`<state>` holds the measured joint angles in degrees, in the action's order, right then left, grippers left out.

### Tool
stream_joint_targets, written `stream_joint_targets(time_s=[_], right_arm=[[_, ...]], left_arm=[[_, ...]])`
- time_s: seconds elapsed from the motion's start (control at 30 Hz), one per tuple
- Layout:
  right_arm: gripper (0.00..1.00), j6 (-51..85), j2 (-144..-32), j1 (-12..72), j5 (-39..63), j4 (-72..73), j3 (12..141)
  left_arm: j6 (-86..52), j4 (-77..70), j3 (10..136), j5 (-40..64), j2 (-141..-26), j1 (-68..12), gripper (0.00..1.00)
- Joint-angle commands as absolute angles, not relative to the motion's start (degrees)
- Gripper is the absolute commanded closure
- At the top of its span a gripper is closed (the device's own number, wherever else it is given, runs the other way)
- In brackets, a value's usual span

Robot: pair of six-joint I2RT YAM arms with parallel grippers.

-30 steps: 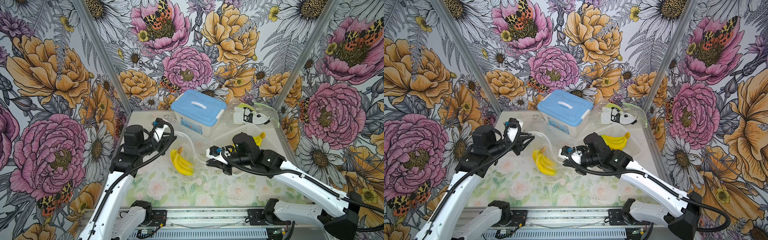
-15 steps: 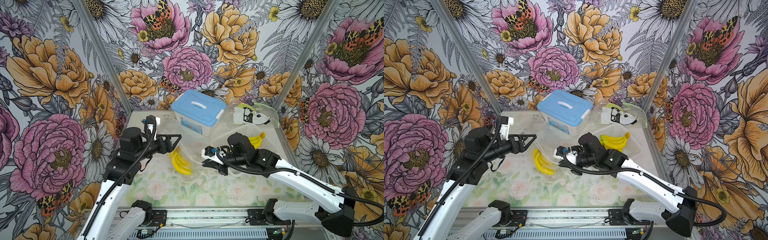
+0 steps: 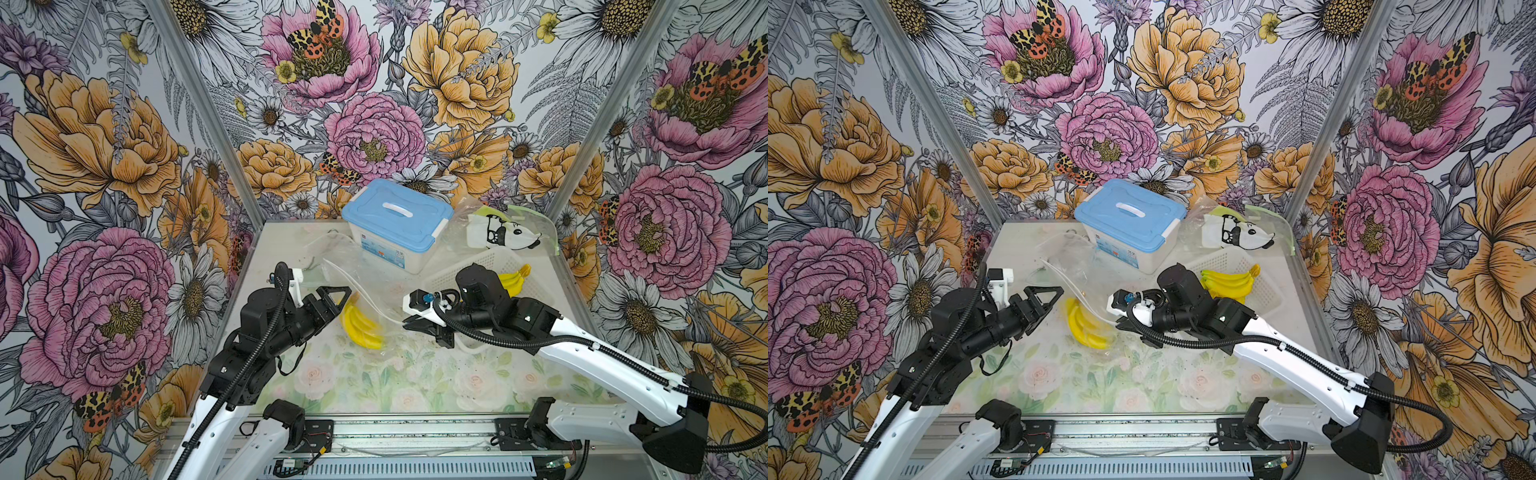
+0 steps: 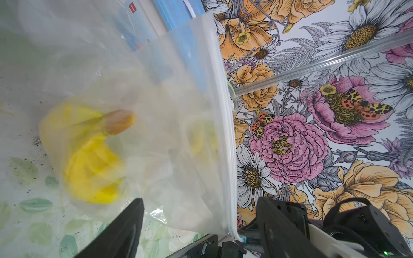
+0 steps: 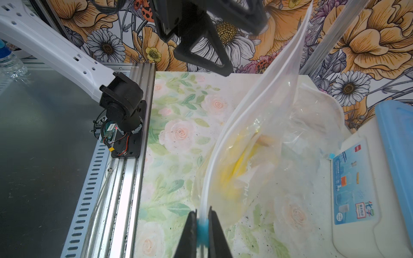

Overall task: Open the zip-top bag and take out the banana
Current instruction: Open the zipper of the food storage bag at the center of the board.

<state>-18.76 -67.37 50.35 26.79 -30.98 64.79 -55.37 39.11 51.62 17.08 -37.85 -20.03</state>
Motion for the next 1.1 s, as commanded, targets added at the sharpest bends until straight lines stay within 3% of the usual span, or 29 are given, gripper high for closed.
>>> stream_joint_targets(time_s=[0.0,1.07], right_arm=[[1.0,-17.6,-67.3,50.6,27.0,-30.1,65.7],[1.0,-17.9,-67.9,50.8,27.4,-29.5,66.2]], left_arm=[[-57.7,34.0,52.0,16.4,-40.5,-20.5,0.19],[-57.1,32.0,50.6,19.0,-45.3,-20.4,0.38]])
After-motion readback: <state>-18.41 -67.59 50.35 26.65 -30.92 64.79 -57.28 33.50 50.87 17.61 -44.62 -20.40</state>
